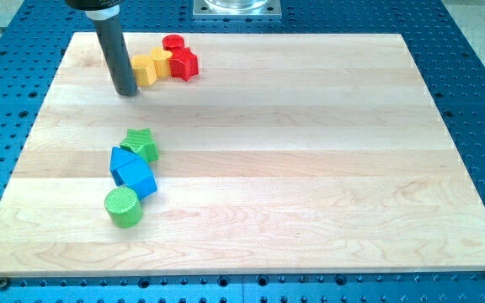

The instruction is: Separate the yellow blocks from each other

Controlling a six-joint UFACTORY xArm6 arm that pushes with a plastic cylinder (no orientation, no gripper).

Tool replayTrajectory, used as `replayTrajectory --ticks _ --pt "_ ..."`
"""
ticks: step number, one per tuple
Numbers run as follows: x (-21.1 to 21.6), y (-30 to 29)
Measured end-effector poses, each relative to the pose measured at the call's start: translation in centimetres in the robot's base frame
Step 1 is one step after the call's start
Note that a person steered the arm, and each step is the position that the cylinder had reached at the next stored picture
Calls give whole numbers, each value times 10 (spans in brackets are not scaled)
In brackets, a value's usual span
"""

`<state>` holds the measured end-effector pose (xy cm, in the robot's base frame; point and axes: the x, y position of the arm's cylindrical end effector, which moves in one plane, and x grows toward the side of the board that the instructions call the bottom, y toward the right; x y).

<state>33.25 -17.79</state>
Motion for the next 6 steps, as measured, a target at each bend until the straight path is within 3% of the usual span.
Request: replayTrajectory --ticks 1,2,4,6 --pt "-5 -16" --pt "18 -85" --pt "-57 -20" --pt "-72 38"
